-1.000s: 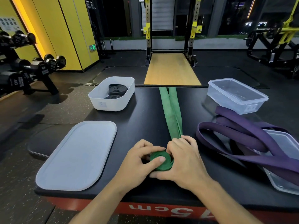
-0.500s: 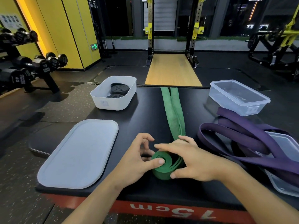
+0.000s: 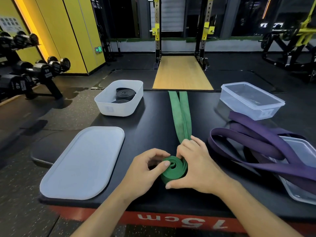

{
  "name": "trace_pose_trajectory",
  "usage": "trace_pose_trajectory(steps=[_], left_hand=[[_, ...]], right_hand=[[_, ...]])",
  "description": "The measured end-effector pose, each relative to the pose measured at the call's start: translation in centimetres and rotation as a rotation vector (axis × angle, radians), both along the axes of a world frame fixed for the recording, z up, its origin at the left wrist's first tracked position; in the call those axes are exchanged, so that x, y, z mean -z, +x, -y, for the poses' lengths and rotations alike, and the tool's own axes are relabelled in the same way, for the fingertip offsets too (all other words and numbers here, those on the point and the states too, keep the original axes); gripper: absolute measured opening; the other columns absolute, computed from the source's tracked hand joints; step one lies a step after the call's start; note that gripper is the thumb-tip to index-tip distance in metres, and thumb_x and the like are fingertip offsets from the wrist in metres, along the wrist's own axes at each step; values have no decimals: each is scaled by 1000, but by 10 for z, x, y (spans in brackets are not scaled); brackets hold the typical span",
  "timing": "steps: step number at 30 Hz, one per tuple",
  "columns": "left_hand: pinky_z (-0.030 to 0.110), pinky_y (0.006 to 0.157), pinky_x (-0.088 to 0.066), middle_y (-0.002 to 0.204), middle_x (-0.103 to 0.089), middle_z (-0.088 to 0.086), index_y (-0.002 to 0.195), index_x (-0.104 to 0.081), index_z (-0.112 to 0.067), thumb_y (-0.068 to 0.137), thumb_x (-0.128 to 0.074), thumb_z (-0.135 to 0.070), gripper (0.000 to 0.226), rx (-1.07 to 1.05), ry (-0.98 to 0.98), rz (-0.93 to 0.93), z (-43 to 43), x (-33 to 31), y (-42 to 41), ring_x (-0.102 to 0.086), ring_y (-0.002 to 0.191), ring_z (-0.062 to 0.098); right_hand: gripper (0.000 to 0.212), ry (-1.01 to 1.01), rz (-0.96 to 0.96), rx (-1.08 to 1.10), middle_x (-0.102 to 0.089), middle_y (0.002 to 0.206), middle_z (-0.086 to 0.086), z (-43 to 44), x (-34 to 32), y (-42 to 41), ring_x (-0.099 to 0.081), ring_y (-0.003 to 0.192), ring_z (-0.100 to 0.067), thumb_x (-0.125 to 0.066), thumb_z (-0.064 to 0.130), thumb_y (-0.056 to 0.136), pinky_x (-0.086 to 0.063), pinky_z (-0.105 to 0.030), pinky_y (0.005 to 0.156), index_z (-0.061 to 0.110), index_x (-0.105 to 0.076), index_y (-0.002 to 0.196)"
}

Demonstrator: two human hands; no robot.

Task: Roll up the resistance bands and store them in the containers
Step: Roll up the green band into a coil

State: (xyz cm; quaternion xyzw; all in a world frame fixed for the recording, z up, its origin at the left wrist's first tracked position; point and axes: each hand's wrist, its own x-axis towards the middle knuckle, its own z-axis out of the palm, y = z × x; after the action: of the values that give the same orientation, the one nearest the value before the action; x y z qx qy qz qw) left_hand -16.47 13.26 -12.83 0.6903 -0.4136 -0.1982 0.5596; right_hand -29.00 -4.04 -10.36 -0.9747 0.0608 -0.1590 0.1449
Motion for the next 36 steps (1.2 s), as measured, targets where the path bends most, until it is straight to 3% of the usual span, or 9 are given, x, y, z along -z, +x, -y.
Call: trace_pose_trajectory(steps=[7, 11, 13, 16, 19, 24, 28, 33, 36], left_hand=[[41, 104, -54, 123, -74, -8, 130, -71, -23, 101, -60, -24, 31, 61, 49, -21, -3, -2, 6, -68, 119, 16], [40, 108, -51, 126, -74, -2, 138, -62, -16, 103, -62, -12, 35, 101, 9, -69, -4, -4, 7, -67, 122, 19], [31, 105, -51, 126, -74, 0, 139, -53, -16, 102, -63, -9, 39, 127, -12, -97, -5, -7, 7, -68, 121, 19], [35, 105, -52, 135, -62, -4, 138, -44, -26, 99, -70, -16, 47, 124, -33, -75, -6, -4, 10, -65, 119, 21], [39, 106, -53, 130, -47, 6, 132, -41, -35, 93, -72, -26, 51, 95, -42, -80, -6, 0, 12, -61, 123, 23], [31, 100, -53, 114, -53, 2, 123, -50, -34, 96, -67, -29, 33, 80, -25, -12, -3, 1, 6, -60, 118, 16], [31, 96, -54, 107, -62, -7, 112, -62, -36, 101, -62, -26, 15, 16, -5, 58, -1, -3, 3, -64, 108, 17], [20, 94, -49, 112, -68, -16, 117, -67, -32, 105, -59, -14, 23, -19, 19, 145, -2, -4, 0, -64, 111, 11], [26, 95, -52, 117, -71, -13, 121, -68, -32, 103, -60, -13, 27, -16, 10, 95, -2, -3, 2, -67, 111, 13]], right_hand=[[79, -66, 224, 175, -35, 76, 11, -32, 11, 10, -38, 75, -15, -59, 98, 59, -41, -37, 103, 24, -39, 73], [83, 22, 2, 18, -43, 106, 21, -9, 10, 1, -44, 107, -3, -63, 93, 61, -22, -38, 123, 30, -50, 115], [90, 180, -103, -128, -42, 133, 30, 5, 3, -4, -37, 132, 4, -74, 74, 70, -9, -35, 127, 43, -36, 146], [94, 247, -198, -255, -31, 157, 29, 14, -8, -1, -26, 145, 9, -78, 51, 81, 6, -25, 126, 46, -23, 157], [91, 202, -251, -288, -36, 155, 27, 14, -12, 2, -20, 145, 14, -77, 42, 87, 11, -19, 123, 42, -23, 160], [84, 165, -288, -272, -50, 128, 24, 15, -17, 5, -34, 133, 10, -78, 50, 83, 10, -17, 121, 41, -36, 155], [78, 146, -199, -159, -50, 107, 26, 11, -14, 9, -42, 120, 8, -77, 73, 66, 3, -28, 127, 38, -55, 132], [72, 154, -110, 6, -49, 92, 21, 0, -7, 10, -46, 102, 2, -72, 89, 50, -16, -32, 123, 37, -47, 94], [73, 75, -56, 195, -47, 82, 18, -19, -6, 12, -45, 91, -8, -65, 93, 50, -28, -32, 111, 32, -42, 82]])
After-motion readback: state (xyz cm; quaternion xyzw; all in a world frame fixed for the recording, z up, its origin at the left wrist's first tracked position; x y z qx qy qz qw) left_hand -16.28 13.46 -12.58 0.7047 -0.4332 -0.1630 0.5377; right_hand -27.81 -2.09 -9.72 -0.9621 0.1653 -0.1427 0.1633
